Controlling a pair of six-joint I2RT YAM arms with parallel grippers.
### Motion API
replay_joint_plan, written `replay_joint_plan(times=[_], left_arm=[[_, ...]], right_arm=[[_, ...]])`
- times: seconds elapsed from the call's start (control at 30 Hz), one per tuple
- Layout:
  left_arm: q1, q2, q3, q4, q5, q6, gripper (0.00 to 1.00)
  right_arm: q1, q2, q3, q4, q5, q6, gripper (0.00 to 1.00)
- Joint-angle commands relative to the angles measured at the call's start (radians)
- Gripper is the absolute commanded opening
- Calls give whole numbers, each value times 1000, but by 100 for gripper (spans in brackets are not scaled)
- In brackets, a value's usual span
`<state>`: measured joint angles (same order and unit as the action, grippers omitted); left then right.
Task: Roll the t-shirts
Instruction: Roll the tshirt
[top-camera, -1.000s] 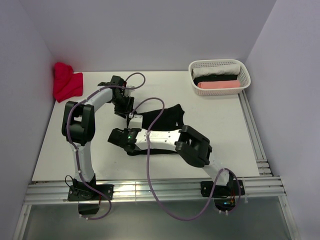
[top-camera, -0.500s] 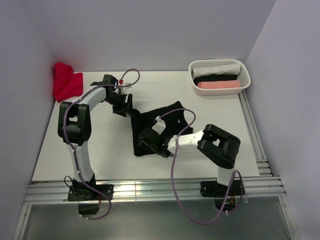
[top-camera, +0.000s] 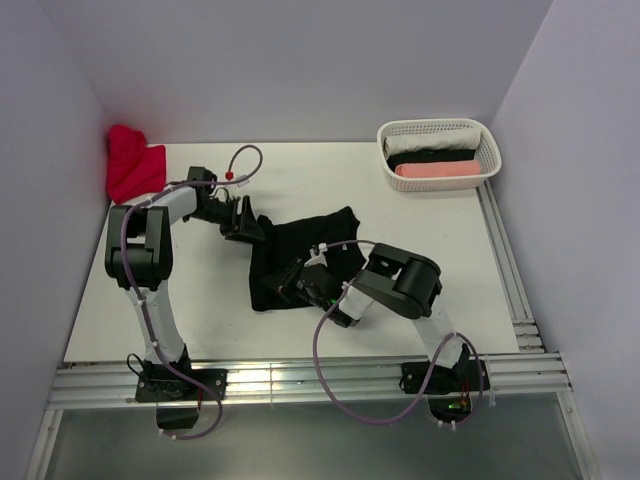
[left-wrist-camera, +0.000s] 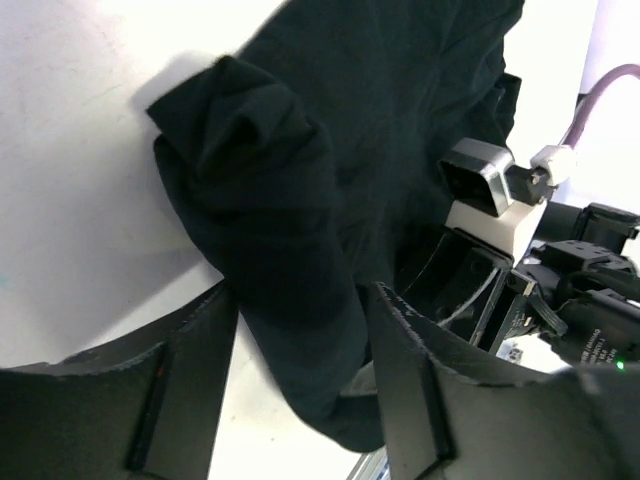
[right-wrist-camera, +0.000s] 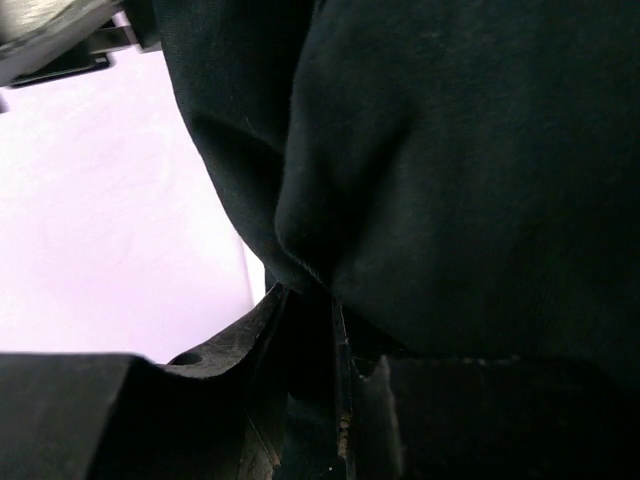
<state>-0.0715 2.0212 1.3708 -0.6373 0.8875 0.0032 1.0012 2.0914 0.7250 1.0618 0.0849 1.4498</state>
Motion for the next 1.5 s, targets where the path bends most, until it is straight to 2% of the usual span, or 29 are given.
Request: replay_joint_plan(times=[0.0,0.03,0.07,0.1,0.13,0.2,0.3,0.33,0.4,0.5,0.6,0.8,0.93,1.1,1.23,1.47], left_arm=[[7,28,-15,74,68,-32,58],[7,33,-18,82,64,-49,56],[7,36,-24,97,56,-57,50],[7,37,-27,100,33,-66,47],[7,36,-30,106,12,-89,38],[6,25,-32,113,-19,-104,32],[-1,2,-24,96,-122,-126,24],[-4,-4,-15,87,-155,-134,21],[-16,-19,-6,58,-229,-135,18],[-36,-18,28,15,-326,-126,14],[-62,-15,54,-24,-396,-105,12],[-86,-9,93,-70,-429,-97,13],[-100,-3,112,-82,-446,-98,13],[-113,2,120,-90,-452,-108,13],[-120,11,137,-99,-449,-106,14],[-126,20,148,-105,-455,-111,14]], right_arm=[[-3,50,-4,184,-74,63,20],[-4,52,-3,178,-73,63,20],[-3,48,-1,165,-71,60,21],[-3,36,-2,136,-62,55,25],[-3,26,-10,115,-56,50,27],[-3,-26,-10,45,-39,21,36],[7,-121,25,-211,30,-44,47],[13,-145,65,-374,76,-60,49],[36,-201,108,-593,136,-98,54],[83,-246,206,-794,243,-131,59],[122,-252,332,-1123,350,-150,61],[181,-183,648,-1572,564,-174,62],[204,-119,809,-1683,614,-212,61],[211,-58,861,-1629,590,-292,60],[211,24,959,-1686,586,-316,60],[211,75,976,-1711,570,-321,59]])
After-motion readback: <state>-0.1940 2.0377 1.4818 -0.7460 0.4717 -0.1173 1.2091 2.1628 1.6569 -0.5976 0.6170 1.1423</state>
